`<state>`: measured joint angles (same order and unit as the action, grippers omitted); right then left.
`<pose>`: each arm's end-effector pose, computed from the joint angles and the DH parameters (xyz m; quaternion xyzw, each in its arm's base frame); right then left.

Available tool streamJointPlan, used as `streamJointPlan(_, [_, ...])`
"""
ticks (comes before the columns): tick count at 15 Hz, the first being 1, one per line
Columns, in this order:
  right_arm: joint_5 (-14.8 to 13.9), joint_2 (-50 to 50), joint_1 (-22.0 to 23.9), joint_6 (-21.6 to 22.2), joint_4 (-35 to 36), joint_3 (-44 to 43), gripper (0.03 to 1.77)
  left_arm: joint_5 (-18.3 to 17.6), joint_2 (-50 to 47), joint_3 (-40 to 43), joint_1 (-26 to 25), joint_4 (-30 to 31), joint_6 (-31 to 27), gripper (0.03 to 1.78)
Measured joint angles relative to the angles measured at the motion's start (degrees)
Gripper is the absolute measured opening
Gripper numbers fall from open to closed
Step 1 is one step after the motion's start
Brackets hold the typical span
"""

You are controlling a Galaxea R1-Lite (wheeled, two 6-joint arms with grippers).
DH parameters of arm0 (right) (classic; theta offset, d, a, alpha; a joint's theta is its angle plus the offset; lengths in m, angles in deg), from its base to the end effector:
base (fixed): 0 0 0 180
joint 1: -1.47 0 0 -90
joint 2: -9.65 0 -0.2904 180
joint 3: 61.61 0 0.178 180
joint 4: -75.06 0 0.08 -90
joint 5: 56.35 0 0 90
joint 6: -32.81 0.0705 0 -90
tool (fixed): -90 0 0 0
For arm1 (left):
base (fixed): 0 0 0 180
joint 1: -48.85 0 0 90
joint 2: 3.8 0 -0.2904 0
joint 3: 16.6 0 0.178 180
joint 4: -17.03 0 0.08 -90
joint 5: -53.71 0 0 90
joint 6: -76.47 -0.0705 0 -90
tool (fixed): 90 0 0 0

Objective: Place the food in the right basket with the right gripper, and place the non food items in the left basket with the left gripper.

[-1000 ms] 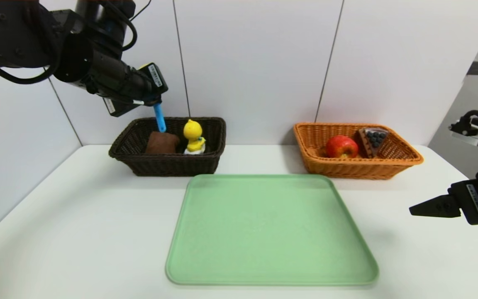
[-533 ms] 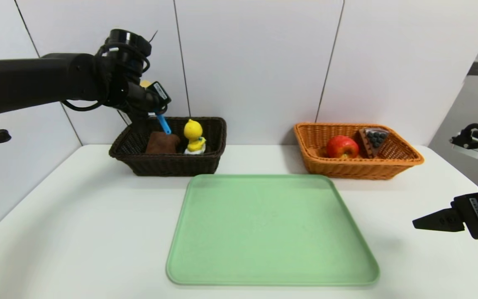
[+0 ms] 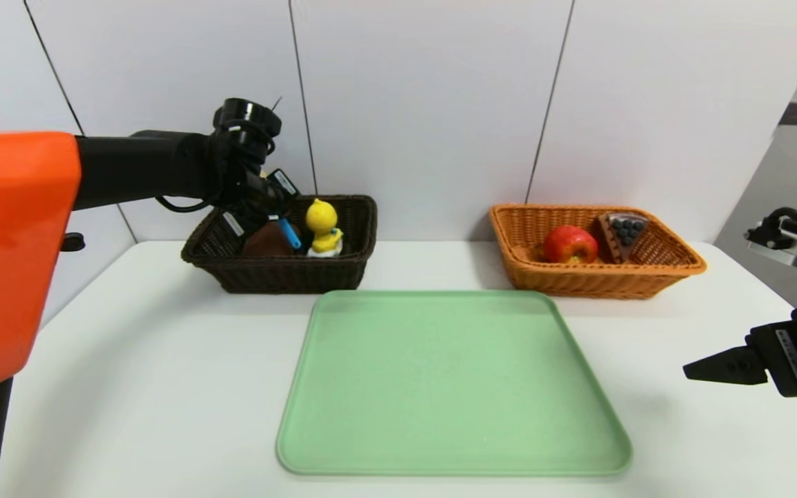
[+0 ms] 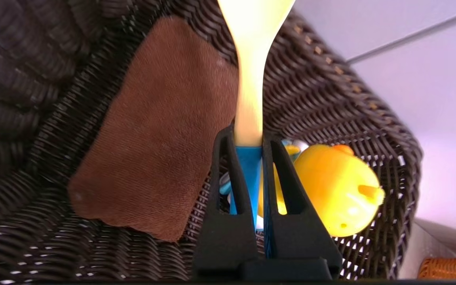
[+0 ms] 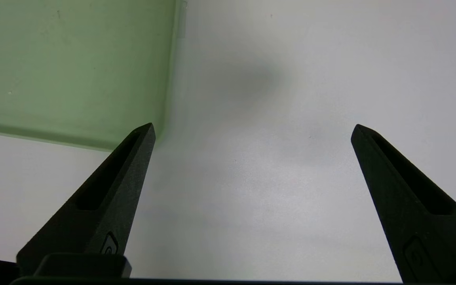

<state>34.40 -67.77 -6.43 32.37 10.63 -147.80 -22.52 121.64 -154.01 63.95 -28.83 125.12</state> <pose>0.1956 0.0281 0.1863 -0.0325 0.4657 0.0685 0.8817 0.4541 -0.1051 0.1907 -0.3278 0.2618 0.1061 0.9015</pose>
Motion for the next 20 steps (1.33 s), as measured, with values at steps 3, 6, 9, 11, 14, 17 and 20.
streamJointPlan(3, [0.0, -0.4, 0.0, 0.0, 0.0, 0.0, 1.71, 0.0, 1.2, 0.0, -0.1, 0.0, 0.3, 0.12])
streamJointPlan(6, [0.1, -0.6, 0.1, 0.0, 0.0, 0.1, 1.71, 0.8, 2.1, 0.0, -0.1, -0.1, 0.3, 0.44])
streamJointPlan(9, [0.2, -0.6, 0.3, 0.0, 0.0, 0.0, 1.71, 0.8, 2.3, 0.0, -0.2, 0.0, 0.4, 0.86])
streamJointPlan(11, [0.2, -0.6, 0.3, 0.0, 0.0, 0.0, 1.71, 0.9, 2.2, 0.0, -0.1, 0.0, 0.2, 1.04])
streamJointPlan(14, [0.0, -0.4, 0.4, 0.0, 0.0, 0.0, 1.71, 2.9, -0.4, 0.1, -0.1, -0.2, -1.4, 1.26])
streamJointPlan(17, [-0.2, -0.2, 0.4, -0.2, 1.4, -0.1, 1.71, 4.7, -7.1, 0.6, 0.5, -2.2, -9.7, 1.40])
streamJointPlan(20, [-0.3, 0.6, 0.1, -0.4, 7.1, 0.7, 1.71, 5.0, -15.8, 2.5, 0.5, -4.9, -24.6, 1.50])
